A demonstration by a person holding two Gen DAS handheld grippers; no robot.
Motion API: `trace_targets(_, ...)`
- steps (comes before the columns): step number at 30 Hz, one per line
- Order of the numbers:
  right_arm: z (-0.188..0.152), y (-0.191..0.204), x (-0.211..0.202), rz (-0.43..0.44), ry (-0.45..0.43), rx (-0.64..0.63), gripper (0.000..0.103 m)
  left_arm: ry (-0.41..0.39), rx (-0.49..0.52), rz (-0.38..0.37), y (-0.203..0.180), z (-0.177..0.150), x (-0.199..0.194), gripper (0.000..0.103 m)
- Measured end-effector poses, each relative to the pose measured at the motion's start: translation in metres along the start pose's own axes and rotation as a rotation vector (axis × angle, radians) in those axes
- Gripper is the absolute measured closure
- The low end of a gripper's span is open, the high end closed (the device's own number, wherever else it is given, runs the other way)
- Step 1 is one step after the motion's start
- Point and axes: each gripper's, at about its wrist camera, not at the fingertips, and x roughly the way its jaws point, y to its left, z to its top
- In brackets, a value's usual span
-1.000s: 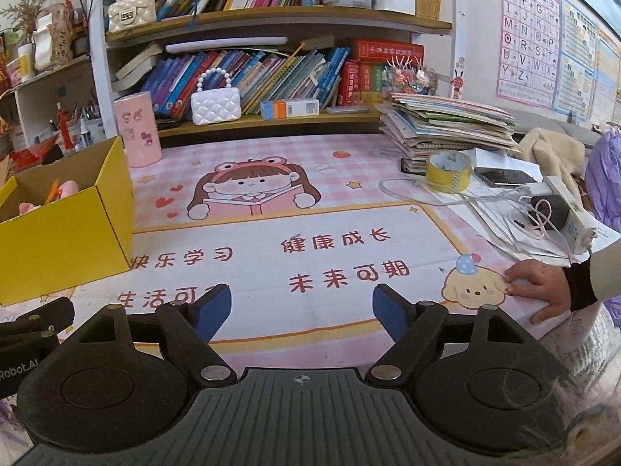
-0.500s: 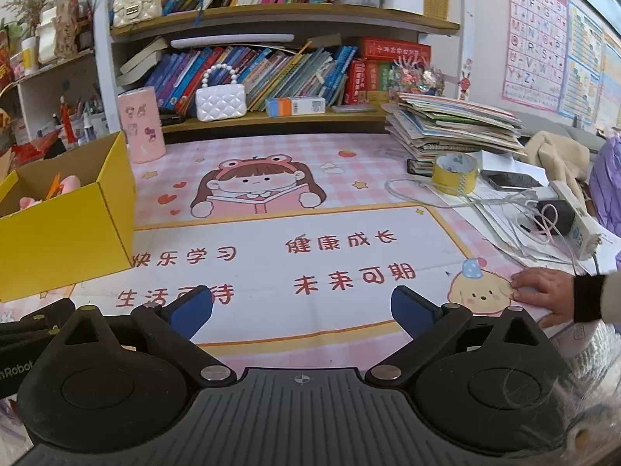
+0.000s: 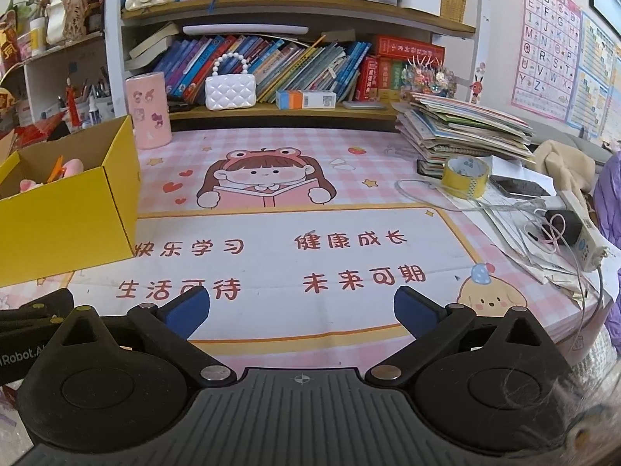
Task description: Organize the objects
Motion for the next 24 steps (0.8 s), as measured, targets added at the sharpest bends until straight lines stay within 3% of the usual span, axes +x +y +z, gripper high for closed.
trace_targets(24, -0.004, -0.001, -0.010, 0.000, -0.002, -0.003, 0.001, -0.008, 0.000, -0.028, -0.003, -0.003, -0.011, 0.001)
